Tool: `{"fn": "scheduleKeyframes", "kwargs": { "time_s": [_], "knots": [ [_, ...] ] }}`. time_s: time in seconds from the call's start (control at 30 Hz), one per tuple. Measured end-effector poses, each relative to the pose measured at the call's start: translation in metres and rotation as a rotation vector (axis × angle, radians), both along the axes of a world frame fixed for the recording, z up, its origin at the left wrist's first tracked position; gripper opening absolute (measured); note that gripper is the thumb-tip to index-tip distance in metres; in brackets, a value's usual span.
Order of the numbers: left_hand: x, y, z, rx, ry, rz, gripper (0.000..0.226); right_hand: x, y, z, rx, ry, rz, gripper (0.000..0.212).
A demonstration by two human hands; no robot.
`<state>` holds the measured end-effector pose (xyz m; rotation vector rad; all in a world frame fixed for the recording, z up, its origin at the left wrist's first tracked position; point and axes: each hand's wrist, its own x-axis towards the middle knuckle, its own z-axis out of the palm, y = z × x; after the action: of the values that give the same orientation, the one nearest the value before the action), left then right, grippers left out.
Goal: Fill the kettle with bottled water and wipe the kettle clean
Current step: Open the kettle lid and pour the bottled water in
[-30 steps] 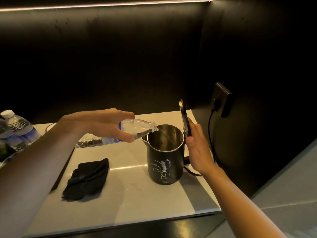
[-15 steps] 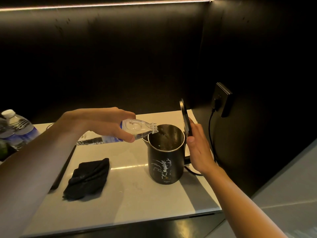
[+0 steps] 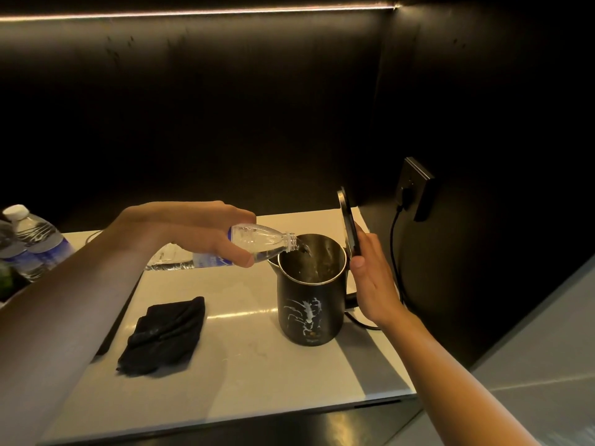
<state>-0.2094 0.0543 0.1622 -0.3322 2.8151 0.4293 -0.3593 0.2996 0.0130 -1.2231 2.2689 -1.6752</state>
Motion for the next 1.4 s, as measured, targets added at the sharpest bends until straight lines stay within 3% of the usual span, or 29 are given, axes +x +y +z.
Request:
{"fn": "scheduleKeyframes", "kwargs": {
  "time_s": [0.7,1.0,1.1,1.2,1.4],
  "knots": [
    [-0.002,-0.001,-0.008,-0.004,0.013,0.056,0.063,0.000,-0.001,-0.001,0.007,0.018,-0.013,0.101],
    [0.010,0.000,-0.038,0.164,0.078,0.094,0.061,0.000,-0.002,-0.003,0.008,0.016,-0.022,0.099],
    [0.016,0.000,-0.053,0.265,0.137,0.130,0.064,0.000,-0.001,-0.003,0.005,0.012,-0.025,0.097],
    [0.025,-0.003,-0.069,0.409,0.232,0.176,0.081,0.000,-0.001,-0.003,-0.007,0.017,-0.022,0.092],
    [0.039,-0.010,-0.096,0.574,0.545,0.358,0.061,-0.001,-0.002,-0.004,0.005,0.006,-0.042,0.094]
  ]
}}
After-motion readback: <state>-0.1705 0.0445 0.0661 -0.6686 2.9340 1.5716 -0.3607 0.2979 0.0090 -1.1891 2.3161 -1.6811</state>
